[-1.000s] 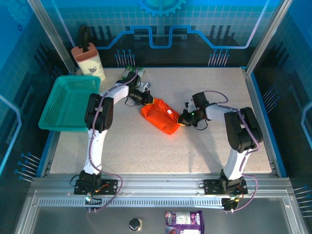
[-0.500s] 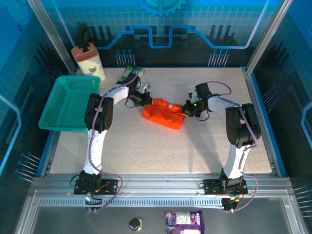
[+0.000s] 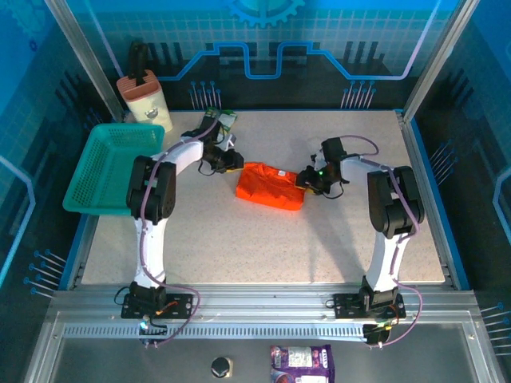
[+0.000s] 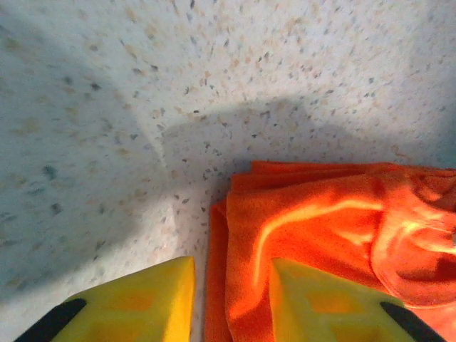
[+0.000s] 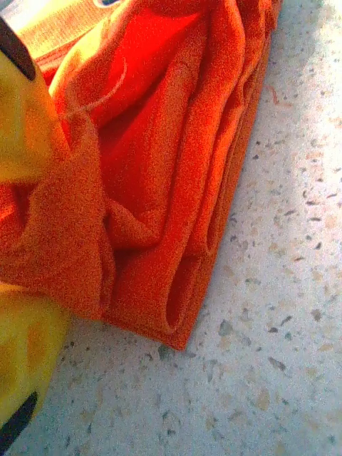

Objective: Fold the inside-out t-shirt

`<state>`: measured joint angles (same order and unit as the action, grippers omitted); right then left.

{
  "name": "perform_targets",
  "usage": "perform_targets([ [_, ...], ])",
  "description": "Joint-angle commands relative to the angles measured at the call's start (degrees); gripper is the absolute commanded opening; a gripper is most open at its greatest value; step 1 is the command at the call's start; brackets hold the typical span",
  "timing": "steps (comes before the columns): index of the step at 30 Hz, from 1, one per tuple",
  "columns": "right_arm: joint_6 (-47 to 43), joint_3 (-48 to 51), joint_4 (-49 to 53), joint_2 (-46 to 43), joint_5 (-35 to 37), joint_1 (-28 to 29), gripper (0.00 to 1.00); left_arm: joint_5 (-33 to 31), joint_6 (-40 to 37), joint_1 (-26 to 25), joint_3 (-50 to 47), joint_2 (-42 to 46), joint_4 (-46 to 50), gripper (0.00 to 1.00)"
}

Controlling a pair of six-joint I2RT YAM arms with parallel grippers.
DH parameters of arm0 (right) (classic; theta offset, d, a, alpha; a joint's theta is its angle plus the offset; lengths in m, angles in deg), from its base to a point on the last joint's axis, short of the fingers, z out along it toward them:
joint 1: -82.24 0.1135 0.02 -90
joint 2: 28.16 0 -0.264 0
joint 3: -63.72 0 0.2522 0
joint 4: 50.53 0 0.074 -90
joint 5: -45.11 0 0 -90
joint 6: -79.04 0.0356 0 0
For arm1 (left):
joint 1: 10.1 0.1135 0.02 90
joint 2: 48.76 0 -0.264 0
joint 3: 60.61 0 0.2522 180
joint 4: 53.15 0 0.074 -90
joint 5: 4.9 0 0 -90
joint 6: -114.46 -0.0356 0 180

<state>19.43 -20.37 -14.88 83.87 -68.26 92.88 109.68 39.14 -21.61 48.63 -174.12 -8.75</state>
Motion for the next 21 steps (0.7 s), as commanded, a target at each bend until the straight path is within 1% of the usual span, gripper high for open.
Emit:
perform_targets([
  [1, -1.82, -2.0, 4.23, -5.63, 0.28, -0.46, 0.43, -3.13, 1.55, 0.43, -1.63, 8.07, 1.94, 0.4],
  [2, -2.53, -2.27, 5.88, -7.16, 1.33, -0.2, 0.44, -3.33, 1.84, 0.43, -2.43, 9.66, 2.27, 0.4],
  [5, -4.13, -2.34, 10.61, -11.1, 5.06, 0.75, 0.49, -1.06, 2.96, -0.4, -4.61, 13.3, 2.74, 0.4],
  [7, -4.79, -2.57, 14.06, -12.93, 8.69, 1.37, 0.5, 0.28, 2.73, -2.44, -5.21, 14.39, 3.88, 0.38],
  [9, -4.3, -2.45, 15.96, -14.51, 9.52, 1.73, 0.48, 0.73, 2.26, -4.9, -5.22, 14.12, 6.04, 0.33],
  [10, -3.48, -2.17, 15.84, -14.94, 7.44, 1.83, 0.46, 0.89, 2.1, -5.81, -5.22, 13.78, 6.71, 0.3],
  [11, -2.31, -1.36, 14.3, -15.15, 2.83, 1.98, 0.42, 1.19, 2.19, -6.85, -5.45, 13.24, 6.98, 0.27],
  [13, 0.43, 0.14, 10.05, -14.64, -7.07, 3.03, 0.38, 1.69, 2.29, -7.94, -6.45, 12.27, 6.83, 0.21],
  [15, 2.3, 0.08, 7.12, -12.33, -14.89, 4.84, 0.34, 1.59, 2.42, -8.26, -7.59, 10.91, 6.5, 0.15],
  [17, 1.46, -1.38, 7.07, -9.52, -17.51, 7.21, 0.33, 1.34, 1.96, -8.18, -8.49, 9.48, 6.37, 0.11],
  [19, 0.71, -2.53, 7.06, -6.59, -18.42, 8.5, 0.34, 0.04, 1.3, -8.05, -9.57, 8.19, 6.54, 0.08],
  [21, 1.51, -3.15, 7.37, -3.08, -17.25, 8.33, 0.34, -1.47, 1.1, -7.59, -11.39, 7.1, 6.29, 0.04],
])
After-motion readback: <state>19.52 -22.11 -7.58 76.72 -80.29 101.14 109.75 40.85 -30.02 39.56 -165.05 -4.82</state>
